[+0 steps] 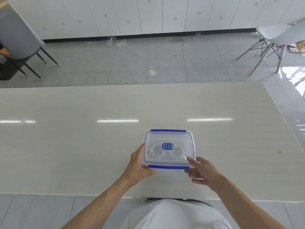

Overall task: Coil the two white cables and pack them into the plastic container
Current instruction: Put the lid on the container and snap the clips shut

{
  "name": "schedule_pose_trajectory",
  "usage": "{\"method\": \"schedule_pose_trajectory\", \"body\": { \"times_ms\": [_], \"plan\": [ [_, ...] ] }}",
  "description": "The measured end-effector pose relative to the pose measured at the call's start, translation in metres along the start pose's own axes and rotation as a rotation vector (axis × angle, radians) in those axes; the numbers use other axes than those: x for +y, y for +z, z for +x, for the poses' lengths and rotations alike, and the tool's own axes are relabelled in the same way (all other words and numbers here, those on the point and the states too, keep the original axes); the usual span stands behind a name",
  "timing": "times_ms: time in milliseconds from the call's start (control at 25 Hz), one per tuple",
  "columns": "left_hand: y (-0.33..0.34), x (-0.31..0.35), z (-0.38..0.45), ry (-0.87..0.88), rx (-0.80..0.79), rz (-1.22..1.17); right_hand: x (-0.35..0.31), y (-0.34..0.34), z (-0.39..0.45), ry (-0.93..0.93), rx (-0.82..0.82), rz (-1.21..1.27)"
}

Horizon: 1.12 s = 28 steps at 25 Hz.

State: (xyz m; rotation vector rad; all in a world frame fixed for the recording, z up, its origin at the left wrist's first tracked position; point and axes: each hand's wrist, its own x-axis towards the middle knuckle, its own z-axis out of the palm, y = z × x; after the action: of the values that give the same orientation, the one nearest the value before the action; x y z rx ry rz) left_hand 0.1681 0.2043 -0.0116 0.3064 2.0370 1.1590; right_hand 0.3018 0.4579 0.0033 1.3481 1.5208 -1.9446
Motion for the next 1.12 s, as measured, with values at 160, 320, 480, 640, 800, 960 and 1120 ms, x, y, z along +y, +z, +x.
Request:
{"method": "schedule_pose_trajectory", "body": {
  "times_ms": [160,320,480,640,800,960,1120],
  "plan": [
    [0.006,-0.004,0.001,0.334,0.196,0.813,-0.002,0.0,0.001,0.022,0.006,0.011],
    [0.002,0.004,0.012,0.701,0.239,1.038,0.0,-0.001,0.002,0.011,0.038,-0.02],
    [-0.001,0.001,0.014,0.685,0.223,1.03,0.023,0.002,0.007,-0.421,0.458,-0.558],
    [0.0,0.001,0.013,0.661,0.213,1.032,0.038,-0.002,0.015,-1.075,0.466,-1.18],
    [-0.003,-0.001,0.014,0.68,0.192,1.03,0.029,-0.008,0.026,-1.192,0.41,-1.279],
    [-0.003,-0.008,0.018,0.693,0.182,1.031,0.027,-0.009,0.026,-1.187,0.405,-1.261],
    [-0.005,-0.012,0.023,0.736,0.2,1.047,0.031,-0.006,0.024,-1.175,0.422,-1.246]
  ]
}}
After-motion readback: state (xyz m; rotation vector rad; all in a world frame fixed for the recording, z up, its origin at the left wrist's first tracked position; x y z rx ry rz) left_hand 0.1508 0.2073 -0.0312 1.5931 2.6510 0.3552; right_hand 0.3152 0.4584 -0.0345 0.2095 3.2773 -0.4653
